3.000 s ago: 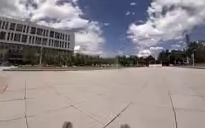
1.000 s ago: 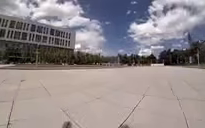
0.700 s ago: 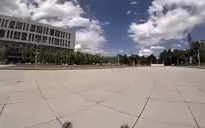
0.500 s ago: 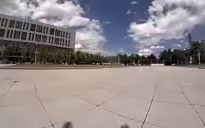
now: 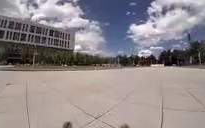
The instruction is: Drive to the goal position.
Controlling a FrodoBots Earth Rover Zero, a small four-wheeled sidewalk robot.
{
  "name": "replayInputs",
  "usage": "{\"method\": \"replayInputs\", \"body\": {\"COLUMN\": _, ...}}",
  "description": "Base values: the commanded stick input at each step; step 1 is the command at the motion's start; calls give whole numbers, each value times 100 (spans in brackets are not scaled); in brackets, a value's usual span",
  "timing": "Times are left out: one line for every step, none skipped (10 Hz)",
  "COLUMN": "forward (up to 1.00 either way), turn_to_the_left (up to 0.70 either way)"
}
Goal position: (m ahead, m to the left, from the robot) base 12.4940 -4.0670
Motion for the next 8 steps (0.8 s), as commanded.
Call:
{"method": "replayInputs", "body": {"forward": 70, "turn_to_the_left": 0}}
{"method": "replayInputs", "body": {"forward": 70, "turn_to_the_left": 0}}
{"method": "replayInputs", "body": {"forward": 70, "turn_to_the_left": -17}}
{"method": "replayInputs", "body": {"forward": 70, "turn_to_the_left": -35}}
{"method": "replayInputs", "body": {"forward": 70, "turn_to_the_left": -35}}
{"method": "replayInputs", "body": {"forward": 70, "turn_to_the_left": -35}}
{"method": "replayInputs", "body": {"forward": 70, "turn_to_the_left": -35}}
{"method": "replayInputs", "body": {"forward": 70, "turn_to_the_left": -34}}
